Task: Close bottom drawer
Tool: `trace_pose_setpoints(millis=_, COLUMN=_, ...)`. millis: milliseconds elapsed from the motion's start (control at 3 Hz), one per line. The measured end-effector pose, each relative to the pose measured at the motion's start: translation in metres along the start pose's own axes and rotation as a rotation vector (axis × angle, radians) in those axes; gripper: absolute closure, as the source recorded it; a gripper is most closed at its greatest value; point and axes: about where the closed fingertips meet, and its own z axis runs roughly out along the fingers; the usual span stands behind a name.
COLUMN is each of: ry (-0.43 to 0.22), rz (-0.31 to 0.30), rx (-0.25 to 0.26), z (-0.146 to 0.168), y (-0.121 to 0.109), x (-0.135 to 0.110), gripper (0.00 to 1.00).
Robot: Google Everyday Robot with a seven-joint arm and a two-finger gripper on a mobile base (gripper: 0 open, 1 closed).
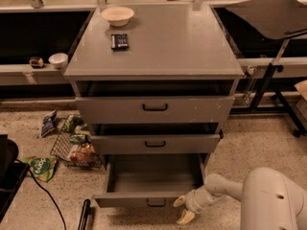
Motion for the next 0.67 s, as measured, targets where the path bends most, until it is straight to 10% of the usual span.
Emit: trace_pose_setpoints(millis=667, ry=-0.011, rz=-0.005, rx=0.004, z=-0.0027, y=-0.0064, x=0.0062, gripper=0.00)
